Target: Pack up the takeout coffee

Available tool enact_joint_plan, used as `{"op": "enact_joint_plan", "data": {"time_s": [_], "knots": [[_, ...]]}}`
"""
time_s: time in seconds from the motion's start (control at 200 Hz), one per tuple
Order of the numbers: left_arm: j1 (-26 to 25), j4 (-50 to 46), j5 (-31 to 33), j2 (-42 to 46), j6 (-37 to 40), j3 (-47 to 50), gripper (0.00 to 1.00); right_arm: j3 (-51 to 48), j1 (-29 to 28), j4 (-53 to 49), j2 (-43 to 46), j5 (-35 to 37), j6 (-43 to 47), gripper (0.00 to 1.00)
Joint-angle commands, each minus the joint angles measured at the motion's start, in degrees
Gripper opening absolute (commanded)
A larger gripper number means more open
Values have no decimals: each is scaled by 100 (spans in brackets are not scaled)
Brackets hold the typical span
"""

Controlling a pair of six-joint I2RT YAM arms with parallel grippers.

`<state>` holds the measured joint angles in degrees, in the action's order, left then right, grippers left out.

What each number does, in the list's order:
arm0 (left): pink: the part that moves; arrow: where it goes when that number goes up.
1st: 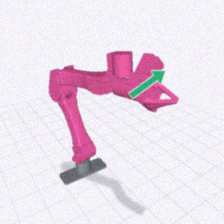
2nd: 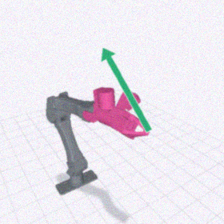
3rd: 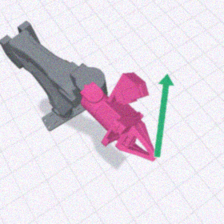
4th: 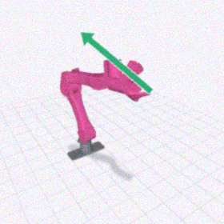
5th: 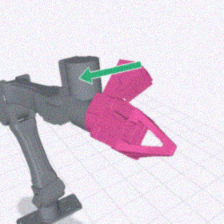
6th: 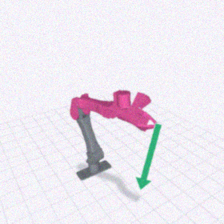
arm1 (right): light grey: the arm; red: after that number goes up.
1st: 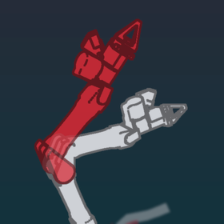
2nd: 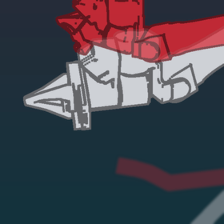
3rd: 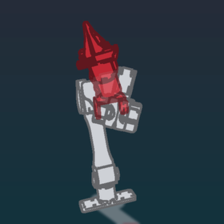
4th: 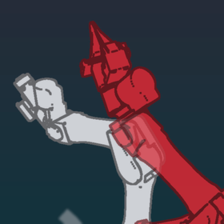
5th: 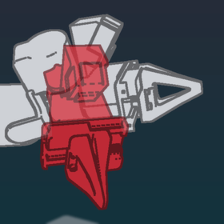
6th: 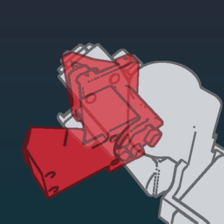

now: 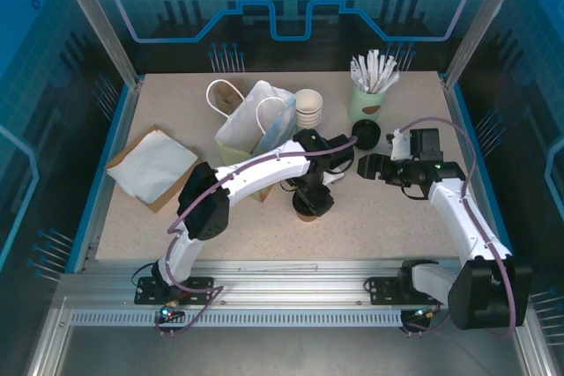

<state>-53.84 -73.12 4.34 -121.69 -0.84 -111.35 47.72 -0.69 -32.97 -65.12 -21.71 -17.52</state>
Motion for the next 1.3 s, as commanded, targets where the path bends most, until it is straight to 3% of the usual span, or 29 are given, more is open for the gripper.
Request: {"op": "enact_joint_plan", "data": {"time_s": [0.0, 0.35, 0.65, 1.091, 1.291], "knots": [[-48, -206, 102, -58, 120, -177, 80, -43, 85, -27, -44, -187, 91, 81], [-49, -220, 164, -7, 94, -190, 82, -43, 86, -8, -104, -265, 91, 81], [-49, -141, 97, -29, 103, -37, 76, -53, 58, 18, -159, -309, 83, 81], [-39, -62, 45, -38, 119, 298, 74, -18, 19, -11, -175, -285, 98, 81], [-40, -78, 62, -8, 124, 253, 66, 8, 12, -25, -194, -292, 99, 81]]}}
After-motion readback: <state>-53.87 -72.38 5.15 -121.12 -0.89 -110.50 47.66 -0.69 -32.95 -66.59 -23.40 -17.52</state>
